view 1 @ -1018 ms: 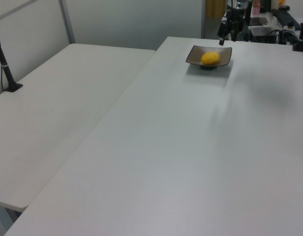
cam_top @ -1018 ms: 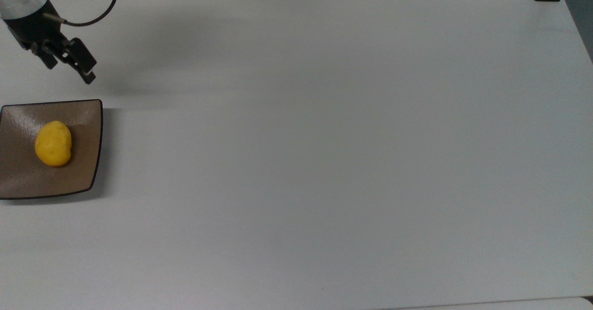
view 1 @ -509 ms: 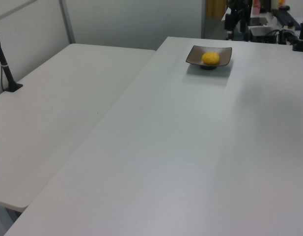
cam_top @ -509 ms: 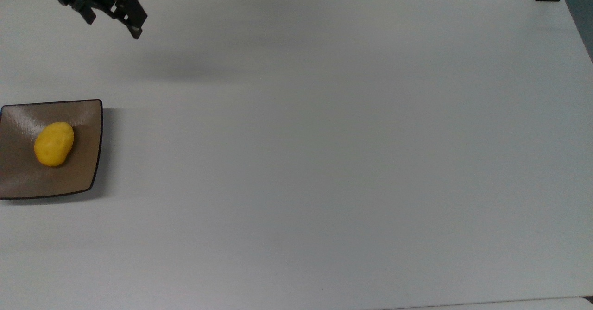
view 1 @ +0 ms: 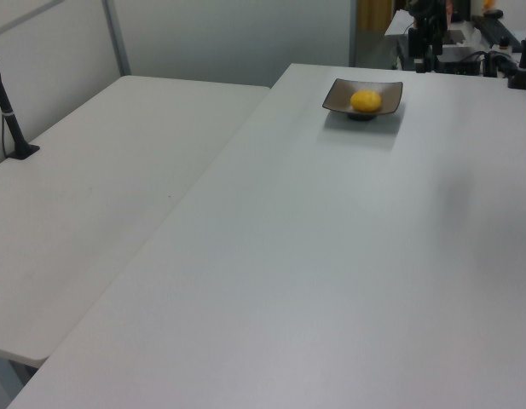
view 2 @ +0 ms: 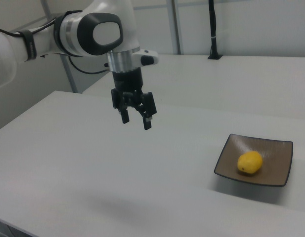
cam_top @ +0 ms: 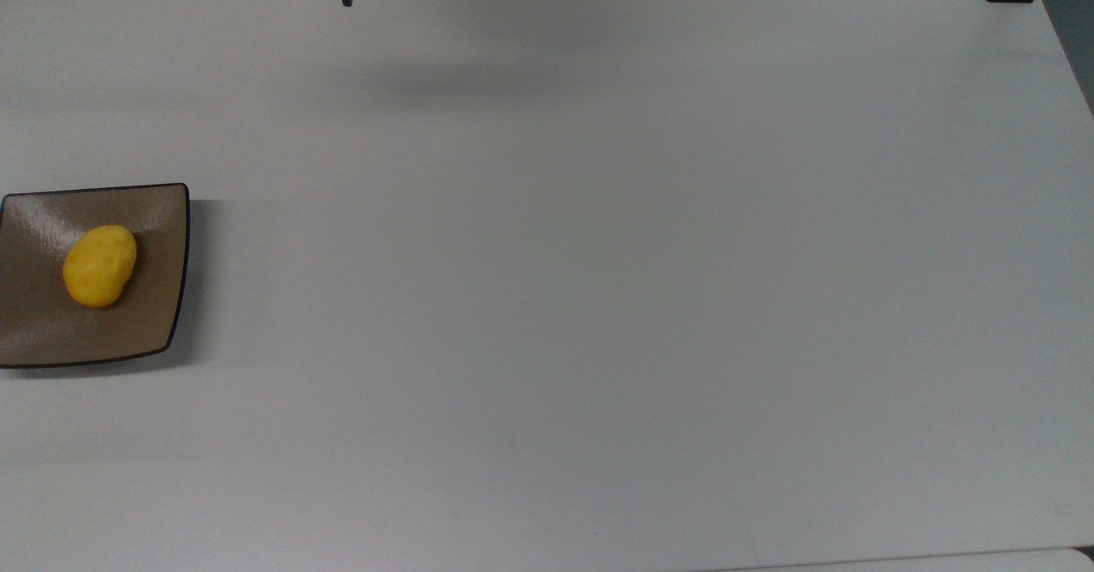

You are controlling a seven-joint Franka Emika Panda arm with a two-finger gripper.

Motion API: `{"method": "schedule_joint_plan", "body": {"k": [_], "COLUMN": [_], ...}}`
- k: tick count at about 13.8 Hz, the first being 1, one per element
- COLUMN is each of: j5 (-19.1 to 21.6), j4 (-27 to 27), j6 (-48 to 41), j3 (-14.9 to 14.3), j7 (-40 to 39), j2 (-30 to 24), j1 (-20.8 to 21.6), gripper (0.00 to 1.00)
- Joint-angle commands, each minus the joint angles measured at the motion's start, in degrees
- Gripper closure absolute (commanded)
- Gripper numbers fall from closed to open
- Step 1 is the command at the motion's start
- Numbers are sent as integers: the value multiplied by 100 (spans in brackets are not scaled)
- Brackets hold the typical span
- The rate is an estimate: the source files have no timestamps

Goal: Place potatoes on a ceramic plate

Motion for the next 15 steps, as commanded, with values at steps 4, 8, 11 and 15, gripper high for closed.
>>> {"method": "schedule_joint_plan", "body": {"k": [4, 8, 11, 15], "j5": [193, 264, 246, 264], "j4": [-1259, -1410, -1358, -1358], "j6": [1169, 1426, 1444, 1461], "j3": [-38, -46, -126, -126], "j7": [100, 108, 108, 143], "j2": [-566, -558, -540, -523], "j1": [594, 709, 709, 709], "gripper": [0, 0, 0, 0]}}
